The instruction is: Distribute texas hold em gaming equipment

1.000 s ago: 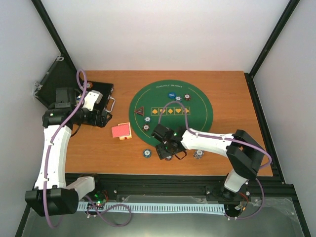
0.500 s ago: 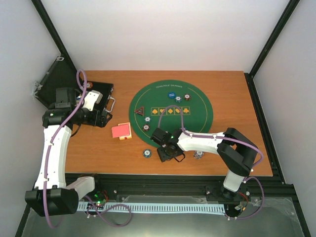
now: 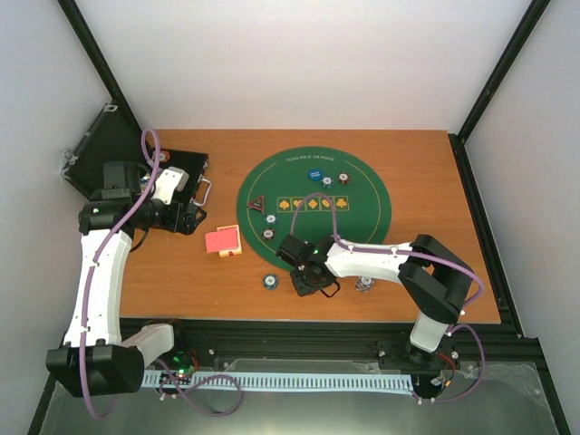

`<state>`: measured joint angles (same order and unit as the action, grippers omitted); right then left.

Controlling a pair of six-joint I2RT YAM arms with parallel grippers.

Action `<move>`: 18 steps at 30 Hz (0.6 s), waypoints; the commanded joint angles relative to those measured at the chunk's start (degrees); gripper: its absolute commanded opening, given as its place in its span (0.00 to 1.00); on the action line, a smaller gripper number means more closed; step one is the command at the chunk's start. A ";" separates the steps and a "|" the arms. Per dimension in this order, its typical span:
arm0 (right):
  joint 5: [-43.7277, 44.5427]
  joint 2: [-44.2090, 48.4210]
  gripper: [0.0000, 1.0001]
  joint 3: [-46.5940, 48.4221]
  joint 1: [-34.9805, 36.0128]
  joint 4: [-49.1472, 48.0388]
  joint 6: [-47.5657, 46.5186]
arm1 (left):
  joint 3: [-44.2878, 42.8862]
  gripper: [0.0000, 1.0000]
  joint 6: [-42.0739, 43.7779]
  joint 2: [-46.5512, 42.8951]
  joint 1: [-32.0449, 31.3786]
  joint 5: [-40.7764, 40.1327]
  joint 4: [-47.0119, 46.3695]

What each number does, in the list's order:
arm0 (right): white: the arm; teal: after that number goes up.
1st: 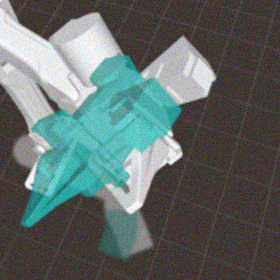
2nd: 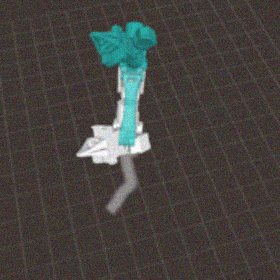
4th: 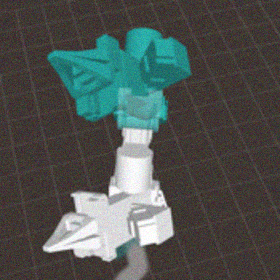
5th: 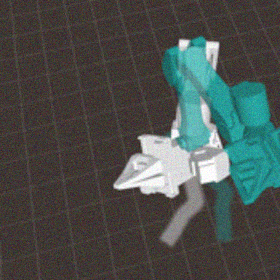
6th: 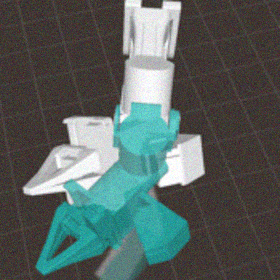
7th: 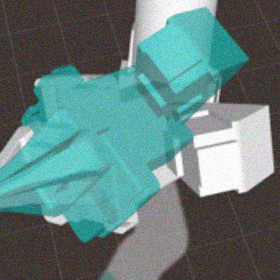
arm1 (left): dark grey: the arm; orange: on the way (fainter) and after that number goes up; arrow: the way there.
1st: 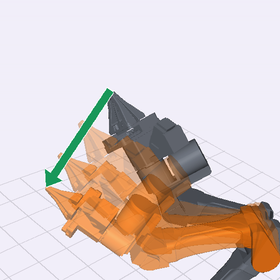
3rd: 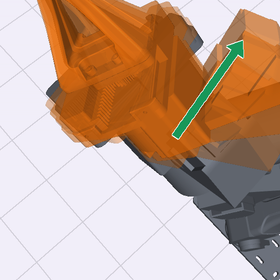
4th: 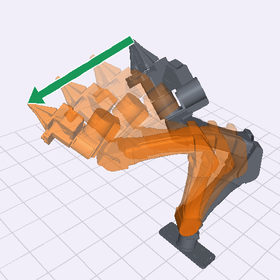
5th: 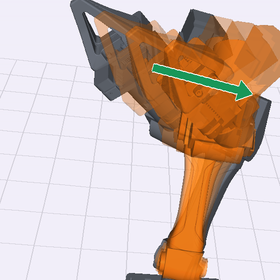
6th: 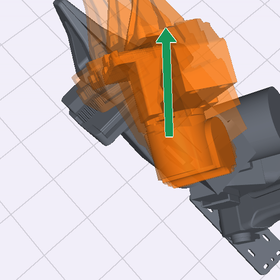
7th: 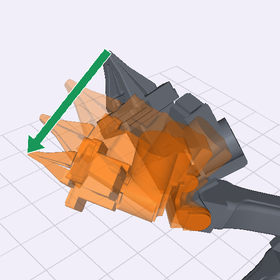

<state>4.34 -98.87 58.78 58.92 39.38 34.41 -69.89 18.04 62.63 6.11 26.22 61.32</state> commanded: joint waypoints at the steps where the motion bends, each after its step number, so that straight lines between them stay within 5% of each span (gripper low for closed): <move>1: 1.20 0.68 0.38 1.16 0.50 1.24 0.31 | -0.87 1.00 0.15 0.11 0.31 0.87 -0.15; 18: 5.28 7.31 0.34 8.56 -4.31 10.90 -2.68 | -2.09 1.00 -0.19 0.82 0.26 1.67 0.44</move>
<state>6.92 -93.78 65.08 58.24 46.96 33.58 -69.91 18.04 62.96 6.11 26.50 61.34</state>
